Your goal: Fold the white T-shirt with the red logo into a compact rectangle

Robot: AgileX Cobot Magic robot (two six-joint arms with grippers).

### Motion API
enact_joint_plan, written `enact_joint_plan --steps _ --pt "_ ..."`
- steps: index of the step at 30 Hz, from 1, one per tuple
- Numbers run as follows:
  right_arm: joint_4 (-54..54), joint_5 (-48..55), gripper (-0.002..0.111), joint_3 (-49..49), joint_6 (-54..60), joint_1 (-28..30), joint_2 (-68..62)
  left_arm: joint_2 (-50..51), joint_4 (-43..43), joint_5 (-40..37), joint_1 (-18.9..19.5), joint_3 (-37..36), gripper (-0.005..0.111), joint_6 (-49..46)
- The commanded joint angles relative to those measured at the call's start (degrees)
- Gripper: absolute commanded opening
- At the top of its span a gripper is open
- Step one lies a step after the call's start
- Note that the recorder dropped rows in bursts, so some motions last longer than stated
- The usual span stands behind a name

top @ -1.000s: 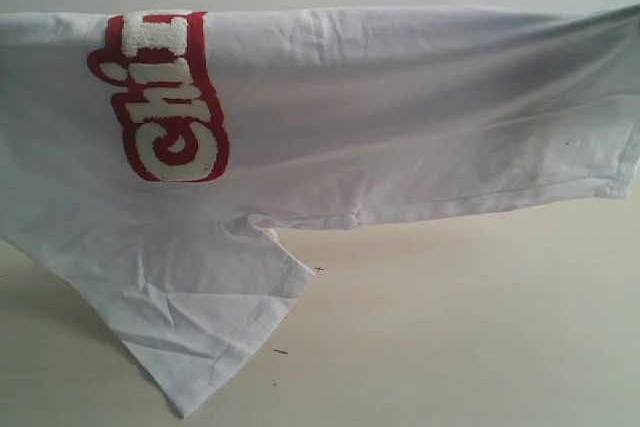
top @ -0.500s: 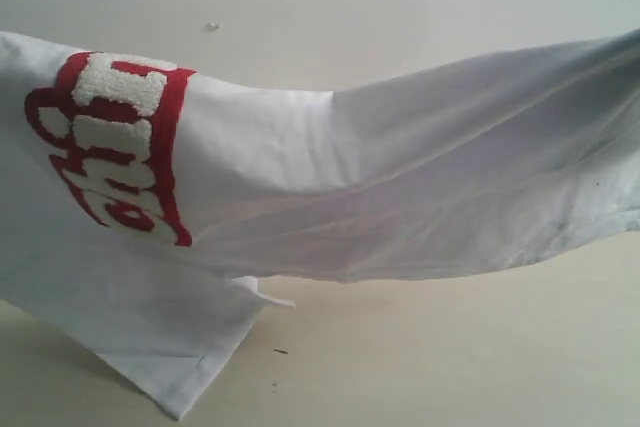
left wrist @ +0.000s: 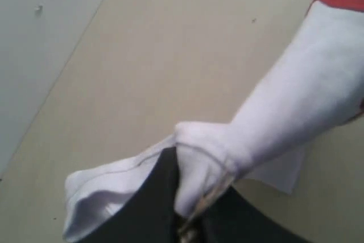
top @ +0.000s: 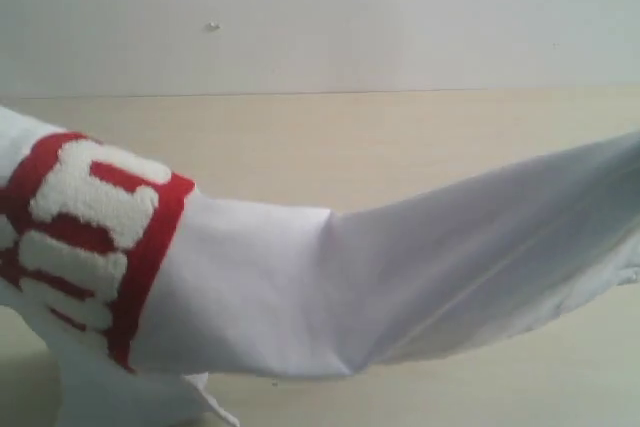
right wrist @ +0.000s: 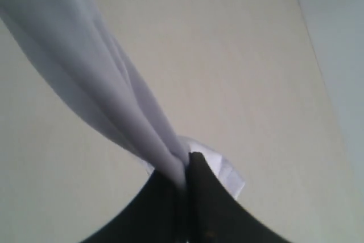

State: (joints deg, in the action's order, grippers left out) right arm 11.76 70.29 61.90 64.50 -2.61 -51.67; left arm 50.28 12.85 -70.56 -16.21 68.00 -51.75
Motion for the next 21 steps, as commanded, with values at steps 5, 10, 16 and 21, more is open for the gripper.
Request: enact_joint_plan --steps 5,10,16,21 --pt "-0.35 -0.32 0.0 -7.87 -1.63 -2.45 5.01 -4.86 -6.54 0.6 -6.65 -2.45 0.0 7.25" --pt "-4.67 -0.32 0.0 -8.91 -2.2 -2.45 2.56 -0.31 -10.96 0.6 -6.54 -3.28 0.0 7.24" --pt "-8.6 -0.32 0.0 -8.91 -2.2 -2.45 -4.64 11.71 -21.99 0.6 -6.54 -9.34 0.0 6.8" --pt "-9.97 -1.16 0.0 -8.91 -3.21 -2.35 -12.79 20.0 -26.28 4.29 -3.8 -14.43 0.0 7.25"
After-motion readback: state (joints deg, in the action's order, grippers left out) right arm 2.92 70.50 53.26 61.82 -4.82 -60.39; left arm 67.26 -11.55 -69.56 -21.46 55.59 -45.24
